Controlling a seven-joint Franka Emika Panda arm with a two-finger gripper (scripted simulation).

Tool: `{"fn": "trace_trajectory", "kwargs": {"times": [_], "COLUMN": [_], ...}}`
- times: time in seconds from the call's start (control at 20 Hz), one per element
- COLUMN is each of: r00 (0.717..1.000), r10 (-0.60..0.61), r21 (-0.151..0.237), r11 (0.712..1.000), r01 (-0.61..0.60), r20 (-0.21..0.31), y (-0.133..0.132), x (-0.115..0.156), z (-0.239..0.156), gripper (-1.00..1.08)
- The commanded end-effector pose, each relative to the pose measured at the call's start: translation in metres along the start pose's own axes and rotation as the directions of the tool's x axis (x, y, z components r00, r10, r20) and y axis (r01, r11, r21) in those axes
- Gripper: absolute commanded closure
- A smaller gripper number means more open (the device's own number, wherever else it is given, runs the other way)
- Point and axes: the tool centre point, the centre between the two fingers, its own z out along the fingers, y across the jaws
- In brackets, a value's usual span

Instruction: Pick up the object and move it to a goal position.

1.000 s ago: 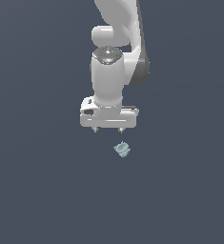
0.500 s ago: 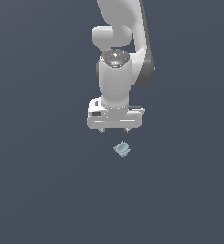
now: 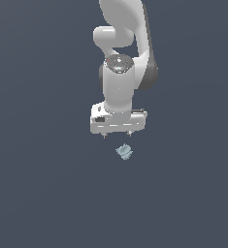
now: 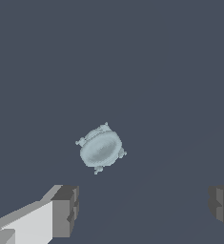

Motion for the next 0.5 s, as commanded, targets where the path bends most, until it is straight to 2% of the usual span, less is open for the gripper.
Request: {"fn": "trace_trajectory", "kwargs": {"times": [0.0,0.25,0.45], "r00": [0.999,0.988,0.963], "r10": [-0.039,-0.151,-0.269], "r21": [-0.001,-0.001,0.004], "r11": [0.999,0.989,0.963], "r01": [0.039,0.151,0.269], "r20": [0.005,0.018,0.031], "y": [-0.002,-0.009,-0.016], "x": [0.001,0.003,0.005], "z": [0.006,0.023,0.041], "gripper": [-0.92,-0.92,-0.92]}}
